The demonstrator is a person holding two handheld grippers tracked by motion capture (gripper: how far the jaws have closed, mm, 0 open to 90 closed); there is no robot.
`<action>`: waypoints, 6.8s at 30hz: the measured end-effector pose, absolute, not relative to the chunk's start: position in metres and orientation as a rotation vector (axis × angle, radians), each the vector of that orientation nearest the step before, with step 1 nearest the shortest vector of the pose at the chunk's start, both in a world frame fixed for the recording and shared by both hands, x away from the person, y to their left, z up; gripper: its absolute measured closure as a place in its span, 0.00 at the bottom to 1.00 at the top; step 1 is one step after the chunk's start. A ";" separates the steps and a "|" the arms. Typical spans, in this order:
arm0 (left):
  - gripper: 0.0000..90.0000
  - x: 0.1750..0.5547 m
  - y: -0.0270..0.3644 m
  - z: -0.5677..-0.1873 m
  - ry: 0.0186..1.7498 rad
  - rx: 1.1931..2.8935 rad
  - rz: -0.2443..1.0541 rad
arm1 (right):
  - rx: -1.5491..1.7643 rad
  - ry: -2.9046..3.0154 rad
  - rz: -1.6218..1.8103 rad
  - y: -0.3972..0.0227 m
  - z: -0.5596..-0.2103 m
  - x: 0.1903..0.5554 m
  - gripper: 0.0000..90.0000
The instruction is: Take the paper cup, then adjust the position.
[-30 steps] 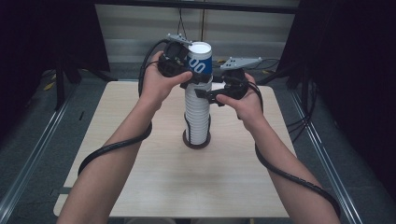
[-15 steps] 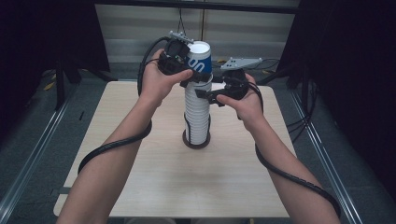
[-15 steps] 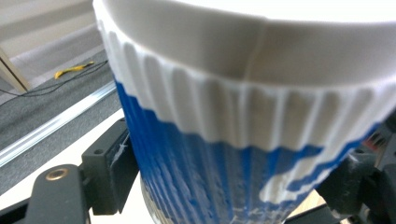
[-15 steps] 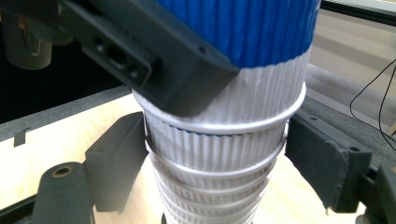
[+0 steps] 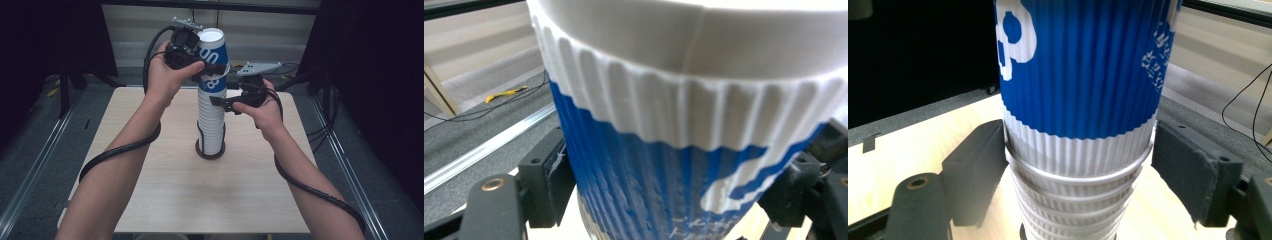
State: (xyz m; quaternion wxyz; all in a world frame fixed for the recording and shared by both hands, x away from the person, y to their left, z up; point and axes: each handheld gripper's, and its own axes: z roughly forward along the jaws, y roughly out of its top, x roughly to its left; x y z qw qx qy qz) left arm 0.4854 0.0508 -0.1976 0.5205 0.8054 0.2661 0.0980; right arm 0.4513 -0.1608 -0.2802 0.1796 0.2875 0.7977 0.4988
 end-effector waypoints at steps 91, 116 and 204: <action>0.26 0.447 0.152 -0.275 0.694 2.059 0.233 | 0.751 2.355 1.336 -0.181 -0.319 0.423 0.17; 0.26 0.434 0.153 -0.317 0.655 2.144 0.150 | 0.736 2.417 1.336 -0.188 -0.342 0.411 0.17; 0.26 0.390 0.071 -0.416 0.311 2.635 -0.076 | 0.575 2.685 1.254 -0.180 -0.417 0.375 0.17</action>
